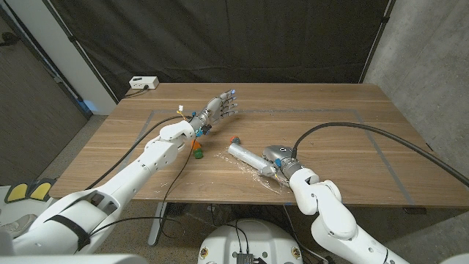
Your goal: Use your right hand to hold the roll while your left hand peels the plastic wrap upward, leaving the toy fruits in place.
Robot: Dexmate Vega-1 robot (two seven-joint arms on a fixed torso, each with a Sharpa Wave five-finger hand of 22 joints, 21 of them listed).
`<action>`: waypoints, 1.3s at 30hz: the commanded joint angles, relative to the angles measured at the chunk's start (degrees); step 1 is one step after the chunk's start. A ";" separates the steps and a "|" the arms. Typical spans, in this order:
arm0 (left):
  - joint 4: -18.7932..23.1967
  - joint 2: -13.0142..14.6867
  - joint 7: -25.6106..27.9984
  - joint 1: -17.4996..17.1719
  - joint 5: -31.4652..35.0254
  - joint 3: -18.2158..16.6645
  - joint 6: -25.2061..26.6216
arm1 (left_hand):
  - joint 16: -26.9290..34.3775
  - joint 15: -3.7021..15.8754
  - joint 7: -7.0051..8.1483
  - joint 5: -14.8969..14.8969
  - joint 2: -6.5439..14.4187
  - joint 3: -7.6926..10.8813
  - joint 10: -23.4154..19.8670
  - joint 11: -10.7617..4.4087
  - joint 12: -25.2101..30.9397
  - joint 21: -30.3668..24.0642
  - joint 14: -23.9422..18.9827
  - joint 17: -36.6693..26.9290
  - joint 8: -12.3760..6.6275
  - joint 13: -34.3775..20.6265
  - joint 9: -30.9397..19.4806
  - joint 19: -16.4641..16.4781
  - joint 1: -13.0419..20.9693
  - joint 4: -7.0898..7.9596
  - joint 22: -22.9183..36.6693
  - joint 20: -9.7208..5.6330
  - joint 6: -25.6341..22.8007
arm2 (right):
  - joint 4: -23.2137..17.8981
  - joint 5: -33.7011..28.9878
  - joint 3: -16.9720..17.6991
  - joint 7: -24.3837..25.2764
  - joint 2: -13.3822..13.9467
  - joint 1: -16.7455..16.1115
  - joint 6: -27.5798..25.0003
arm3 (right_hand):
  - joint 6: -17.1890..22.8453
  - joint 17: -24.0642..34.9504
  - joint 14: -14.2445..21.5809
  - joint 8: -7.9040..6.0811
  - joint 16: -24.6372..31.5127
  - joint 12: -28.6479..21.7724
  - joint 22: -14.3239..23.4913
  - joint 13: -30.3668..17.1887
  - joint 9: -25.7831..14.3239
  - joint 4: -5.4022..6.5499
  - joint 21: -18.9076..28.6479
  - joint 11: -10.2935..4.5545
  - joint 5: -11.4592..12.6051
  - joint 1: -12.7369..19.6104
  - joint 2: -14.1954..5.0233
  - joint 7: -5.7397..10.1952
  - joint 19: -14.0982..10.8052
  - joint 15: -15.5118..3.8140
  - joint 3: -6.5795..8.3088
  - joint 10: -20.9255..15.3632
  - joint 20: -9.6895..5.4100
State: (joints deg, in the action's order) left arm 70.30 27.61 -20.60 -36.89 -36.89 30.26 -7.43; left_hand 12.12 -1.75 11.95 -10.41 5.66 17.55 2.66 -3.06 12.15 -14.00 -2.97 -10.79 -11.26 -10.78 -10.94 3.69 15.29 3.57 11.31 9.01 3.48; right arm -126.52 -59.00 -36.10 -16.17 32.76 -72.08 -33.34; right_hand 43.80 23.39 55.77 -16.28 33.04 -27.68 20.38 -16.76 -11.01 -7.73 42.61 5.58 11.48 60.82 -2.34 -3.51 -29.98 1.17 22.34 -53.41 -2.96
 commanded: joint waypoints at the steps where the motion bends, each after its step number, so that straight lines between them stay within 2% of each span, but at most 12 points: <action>1: -1.26 -0.33 -0.85 0.76 -0.09 -0.23 -0.72 | 0.34 -0.03 0.24 -0.20 -0.37 0.23 -0.50 -0.06 0.35 -0.29 -0.90 -0.33 0.09 -0.30 -0.05 0.27 0.30 0.25 0.30 0.12 0.21 | 3.73 36.55 10.93 15.26 -1.15 -2.78 8.14 | 8.44 -0.05 9.26 0.29 -0.52 0.38 0.46 -0.51 -0.42 1.33 0.86 -8.59 0.41 6.65 -8.80 7.71 -0.35 -14.42 1.68 -9.30 -2.79; 8: -1.40 -0.15 -0.82 0.87 -0.05 -0.39 -0.66 | 0.40 0.21 0.22 -0.21 -0.36 0.24 -0.78 -0.07 0.41 -0.36 -1.35 -0.33 0.11 -0.30 -0.05 0.49 0.33 0.26 0.30 0.16 0.28 | 7.02 47.35 11.26 23.10 -0.73 -2.34 13.81 | 8.56 0.11 9.59 0.39 -0.50 0.39 0.71 -0.75 -0.46 1.46 1.60 -8.39 0.55 6.65 -8.77 7.59 -0.31 -14.48 1.95 -9.48 -2.58; 19: -1.89 -0.26 -1.37 1.11 -0.11 -0.44 -0.97 | 0.41 0.17 0.34 -0.23 -0.31 0.32 -1.70 0.17 0.66 -0.40 -1.95 -0.34 0.13 -0.31 -0.05 0.65 0.49 0.23 0.28 0.25 0.43 | 12.14 63.74 11.97 28.91 -1.08 -2.03 24.07 | 8.41 0.35 10.13 0.66 -0.48 0.28 1.05 -1.14 -0.52 1.66 2.72 -8.79 0.73 6.56 -8.70 7.49 -0.13 -14.38 2.30 -10.03 -2.50; 24: -1.83 -0.27 -1.29 1.02 -0.10 -0.48 -1.05 | 0.35 0.22 0.33 -0.23 -0.31 0.37 -1.85 0.14 0.66 -0.41 -2.10 -0.33 0.12 -0.32 -0.05 0.70 0.61 0.18 0.27 0.20 0.47 | 14.46 70.24 12.05 30.39 -2.10 -2.03 28.54 | 8.40 0.46 10.31 0.75 -0.49 0.32 1.19 -1.32 -0.56 1.78 3.25 -8.79 0.82 6.49 -8.70 7.45 -0.08 -14.42 2.45 -10.07 -2.42; 30: -1.69 -0.21 -1.13 0.85 -0.16 -0.62 -1.16 | 0.26 0.29 0.37 -0.23 -0.34 0.42 -1.95 0.14 0.63 -0.42 -2.20 -0.33 0.12 -0.33 -0.05 0.78 0.77 0.10 0.25 0.22 0.55 | 18.12 79.20 12.47 30.84 -4.80 -2.25 35.12 | 8.43 0.99 11.52 0.87 0.19 0.30 1.41 -1.61 -0.63 1.60 4.34 -9.00 0.92 6.61 -8.40 7.39 -0.66 -14.56 2.48 -10.37 -2.41; 39: -1.54 -0.12 -1.03 0.94 0.17 -0.49 -1.23 | 0.14 0.35 0.42 -0.23 -0.40 0.49 -2.02 0.12 0.57 -0.39 -2.29 -0.32 0.13 -0.34 -0.04 0.77 1.00 -0.04 0.24 0.24 0.66 | 21.21 86.16 11.63 30.15 -5.77 -1.44 40.78 | 8.60 1.51 12.32 0.96 0.61 0.25 1.67 -2.00 -0.75 1.38 5.90 -9.05 1.07 6.68 -8.17 7.29 -1.58 -14.54 2.56 -10.86 -2.76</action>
State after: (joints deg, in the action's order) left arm 68.58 27.38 -21.77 -35.91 -36.99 29.71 -8.52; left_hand 12.12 -1.31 12.16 -10.41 5.16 17.56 0.92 -2.76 12.59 -14.21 -4.61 -10.79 -11.26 -10.78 -10.94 4.19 15.80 3.56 11.31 9.11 3.69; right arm -109.46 16.37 -24.07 13.74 28.69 -74.13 -0.26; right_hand 44.08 24.63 58.49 -15.12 33.29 -27.20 21.94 -18.50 -11.63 -7.68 47.97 5.49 12.15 60.78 -2.37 -3.83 -31.09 -0.60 22.29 -54.33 -2.88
